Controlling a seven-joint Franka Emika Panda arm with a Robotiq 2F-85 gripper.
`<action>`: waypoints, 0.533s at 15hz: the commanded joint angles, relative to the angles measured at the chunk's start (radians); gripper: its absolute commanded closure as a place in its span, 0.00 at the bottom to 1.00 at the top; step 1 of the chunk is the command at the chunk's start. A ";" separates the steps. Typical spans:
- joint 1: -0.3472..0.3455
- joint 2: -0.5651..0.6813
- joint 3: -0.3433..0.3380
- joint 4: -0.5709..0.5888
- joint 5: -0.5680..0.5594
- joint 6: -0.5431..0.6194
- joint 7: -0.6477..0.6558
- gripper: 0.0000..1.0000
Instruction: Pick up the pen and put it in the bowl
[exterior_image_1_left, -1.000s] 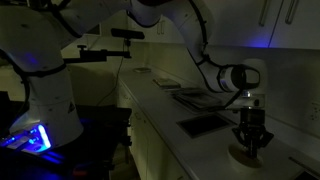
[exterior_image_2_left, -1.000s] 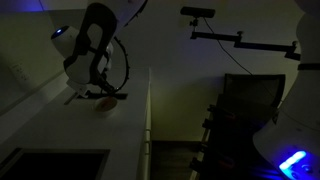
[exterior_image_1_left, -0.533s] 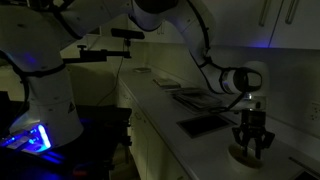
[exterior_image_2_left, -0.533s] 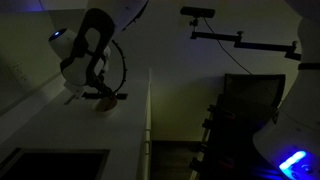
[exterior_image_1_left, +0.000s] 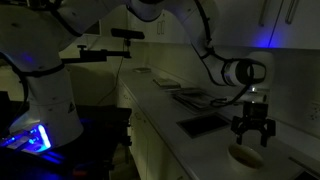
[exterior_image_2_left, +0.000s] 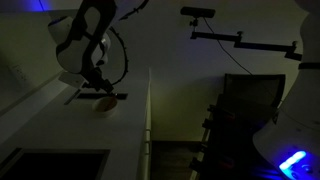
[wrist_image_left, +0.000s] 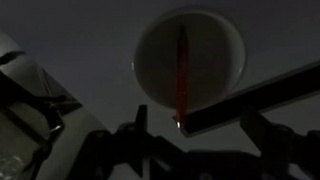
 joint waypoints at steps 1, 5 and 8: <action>-0.032 -0.120 0.058 -0.145 0.008 0.028 -0.130 0.00; -0.023 -0.211 0.053 -0.261 -0.004 0.039 -0.174 0.00; -0.006 -0.265 0.041 -0.331 -0.027 0.048 -0.163 0.00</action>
